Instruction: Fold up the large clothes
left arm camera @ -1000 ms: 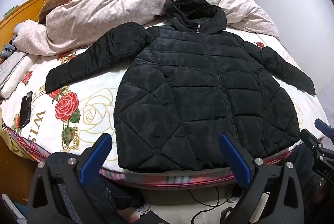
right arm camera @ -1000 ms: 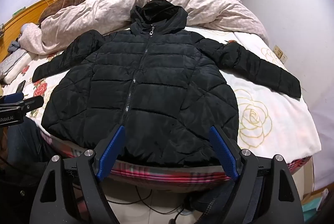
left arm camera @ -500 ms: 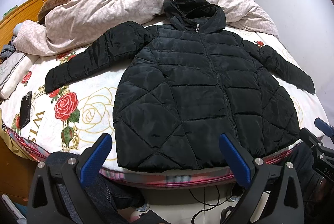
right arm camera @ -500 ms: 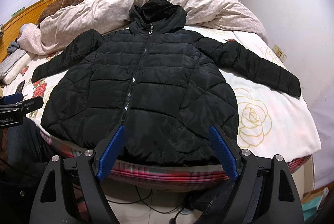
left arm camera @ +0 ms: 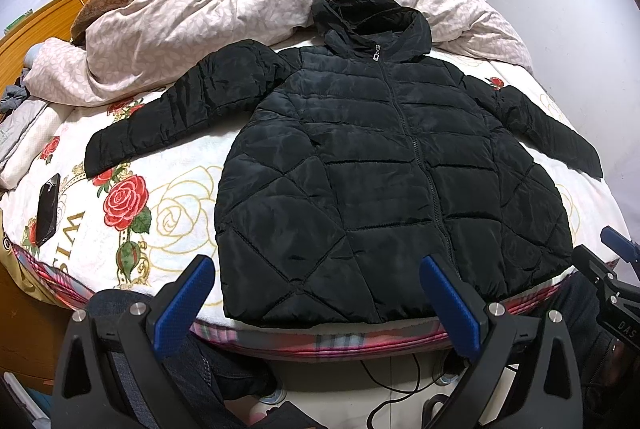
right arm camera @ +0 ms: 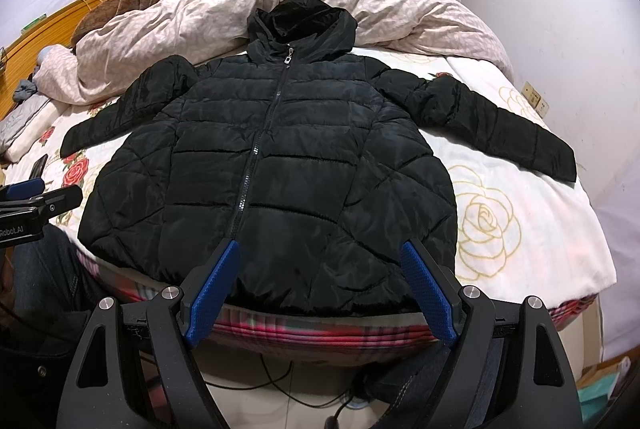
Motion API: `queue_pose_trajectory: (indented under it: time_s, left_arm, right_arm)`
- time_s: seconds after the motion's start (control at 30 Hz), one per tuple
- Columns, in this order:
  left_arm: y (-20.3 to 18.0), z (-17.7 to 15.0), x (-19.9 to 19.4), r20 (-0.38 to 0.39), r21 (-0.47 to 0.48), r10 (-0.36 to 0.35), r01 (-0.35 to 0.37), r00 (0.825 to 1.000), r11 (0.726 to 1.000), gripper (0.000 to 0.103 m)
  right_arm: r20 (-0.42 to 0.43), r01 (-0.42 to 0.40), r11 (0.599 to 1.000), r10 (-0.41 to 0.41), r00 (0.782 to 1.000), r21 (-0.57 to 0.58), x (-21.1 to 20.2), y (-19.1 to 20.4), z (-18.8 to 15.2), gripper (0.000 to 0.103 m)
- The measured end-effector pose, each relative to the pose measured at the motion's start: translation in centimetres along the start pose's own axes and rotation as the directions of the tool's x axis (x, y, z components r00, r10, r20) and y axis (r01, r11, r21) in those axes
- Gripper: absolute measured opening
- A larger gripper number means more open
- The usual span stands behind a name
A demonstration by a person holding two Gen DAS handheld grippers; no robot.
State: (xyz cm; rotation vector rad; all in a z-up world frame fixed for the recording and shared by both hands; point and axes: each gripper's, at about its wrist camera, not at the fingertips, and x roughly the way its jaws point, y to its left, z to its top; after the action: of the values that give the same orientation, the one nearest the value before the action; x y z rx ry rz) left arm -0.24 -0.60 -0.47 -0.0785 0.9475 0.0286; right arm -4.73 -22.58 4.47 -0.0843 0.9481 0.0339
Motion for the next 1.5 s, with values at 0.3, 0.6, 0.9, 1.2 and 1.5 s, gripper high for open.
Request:
queue_pose_trajectory:
  time_s: [0.3, 0.6, 0.9, 1.2, 1.5]
  left_arm:
    - [0.03, 0.05, 0.01, -0.002, -0.002, -0.001, 0.001, 1.0, 1.0, 0.103]
    - [-0.24, -0.17, 0.12, -0.004, -0.001, -0.001, 0.001, 1.0, 1.0, 0.103]
    - [-0.29, -0.21, 0.14, -0.004, -0.001, -0.001, 0.001, 1.0, 1.0, 0.103]
    - [-0.53, -0.43, 0.22, -0.007, -0.001, -0.005, 0.005, 1.0, 1.0, 0.103]
    - [-0.42, -0.39, 0.63, -0.019, 0.0, -0.017, 0.017, 1.0, 1.0, 0.103]
  right_arm:
    - [-0.002, 0.0, 1.0, 0.0, 1.0, 0.0, -0.04, 0.06, -0.03, 0.083]
    - [-0.003, 0.0, 1.0, 0.0, 1.0, 0.0, 0.01, -0.04, 0.02, 0.083]
    - [-0.003, 0.0, 1.0, 0.0, 1.0, 0.001, -0.02, 0.1, -0.01, 0.083]
    - [-0.005, 0.0, 1.0, 0.0, 1.0, 0.001, 0.07, 0.34, 0.28, 0.083]
    - [-0.012, -0.004, 1.0, 0.004, 1.0, 0.001, 0.21, -0.3, -0.06, 0.083]
